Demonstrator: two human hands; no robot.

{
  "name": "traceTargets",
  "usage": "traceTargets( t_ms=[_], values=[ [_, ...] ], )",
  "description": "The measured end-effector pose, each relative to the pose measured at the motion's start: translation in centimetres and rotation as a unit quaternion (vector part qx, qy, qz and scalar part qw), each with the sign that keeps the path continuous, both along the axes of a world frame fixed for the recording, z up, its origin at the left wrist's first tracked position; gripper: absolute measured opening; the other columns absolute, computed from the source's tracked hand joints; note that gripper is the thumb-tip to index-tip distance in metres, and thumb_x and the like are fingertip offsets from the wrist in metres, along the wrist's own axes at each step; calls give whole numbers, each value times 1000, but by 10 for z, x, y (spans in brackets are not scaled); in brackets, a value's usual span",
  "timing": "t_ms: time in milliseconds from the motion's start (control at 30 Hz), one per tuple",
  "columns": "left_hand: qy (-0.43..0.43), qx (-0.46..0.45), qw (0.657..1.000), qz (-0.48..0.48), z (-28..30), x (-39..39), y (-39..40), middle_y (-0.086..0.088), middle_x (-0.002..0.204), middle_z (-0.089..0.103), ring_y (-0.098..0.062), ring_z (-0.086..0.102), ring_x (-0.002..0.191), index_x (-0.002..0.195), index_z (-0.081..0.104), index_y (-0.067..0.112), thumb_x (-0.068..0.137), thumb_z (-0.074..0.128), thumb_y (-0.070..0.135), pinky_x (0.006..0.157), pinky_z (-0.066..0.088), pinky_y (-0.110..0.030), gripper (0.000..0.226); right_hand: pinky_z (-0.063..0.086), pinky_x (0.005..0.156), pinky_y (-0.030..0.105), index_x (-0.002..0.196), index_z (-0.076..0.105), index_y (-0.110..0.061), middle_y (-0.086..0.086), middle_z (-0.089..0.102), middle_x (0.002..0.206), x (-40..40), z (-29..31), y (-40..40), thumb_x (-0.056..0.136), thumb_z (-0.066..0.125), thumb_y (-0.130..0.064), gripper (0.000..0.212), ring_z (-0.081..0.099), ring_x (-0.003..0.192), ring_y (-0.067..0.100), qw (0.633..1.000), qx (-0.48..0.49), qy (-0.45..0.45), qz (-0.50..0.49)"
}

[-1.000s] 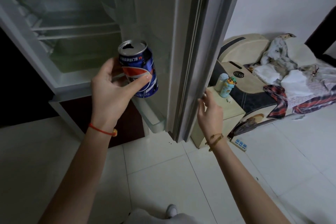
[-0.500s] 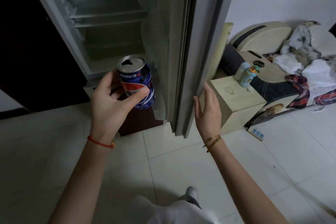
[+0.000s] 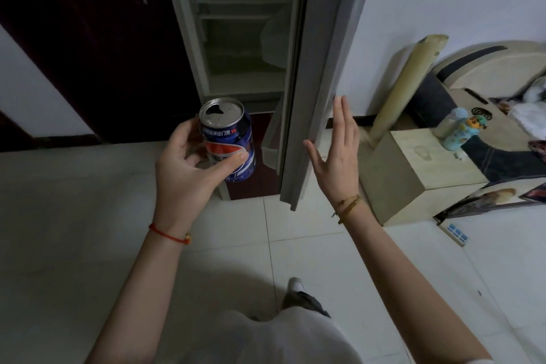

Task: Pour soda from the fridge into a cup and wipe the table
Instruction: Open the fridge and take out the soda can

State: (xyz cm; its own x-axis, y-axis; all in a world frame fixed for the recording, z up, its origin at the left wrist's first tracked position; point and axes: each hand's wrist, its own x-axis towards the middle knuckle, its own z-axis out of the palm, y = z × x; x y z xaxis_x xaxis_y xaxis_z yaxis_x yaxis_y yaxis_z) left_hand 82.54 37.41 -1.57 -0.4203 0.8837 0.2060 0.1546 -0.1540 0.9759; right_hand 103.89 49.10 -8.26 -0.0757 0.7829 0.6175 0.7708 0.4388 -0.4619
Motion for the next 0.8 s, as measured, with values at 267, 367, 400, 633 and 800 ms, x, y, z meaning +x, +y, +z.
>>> traceTargets(
  t_ms=[267,367,400,633,800],
  values=[
    [17,-18,998,65,-12,-43,-1,3,121,67,-6,64,110,125,60,16,64,89,15,85,50,-12,67,21,121,39,153,14,-6,10,15,160,-68,1,28,93,59,-40,82,18,147,21,998,8,-6,64],
    [23,-27,996,81,-14,-59,7,3,120,68,-7,65,110,124,61,18,65,89,17,88,52,-16,65,21,121,40,152,16,-4,11,17,160,-93,0,39,94,58,-40,80,18,147,23,996,19,-7,90],
    [22,-26,995,89,-15,-64,10,4,119,69,-7,65,109,123,61,18,65,89,16,87,52,-15,64,21,120,41,152,17,-3,12,17,160,-101,0,43,95,57,-40,79,18,147,23,995,20,-6,101],
    [6,-11,991,135,-16,-100,45,7,115,70,-2,65,107,120,63,17,63,90,13,83,49,-9,63,26,116,48,149,25,-1,12,23,158,-149,1,80,98,51,-15,59,23,145,23,983,47,36,172],
    [3,5,988,154,-9,-126,78,6,119,69,-6,64,112,121,63,17,59,91,22,85,50,-12,68,22,118,45,150,26,-4,9,21,159,-181,1,118,100,45,-12,54,21,145,25,981,41,44,185]
  ],
)
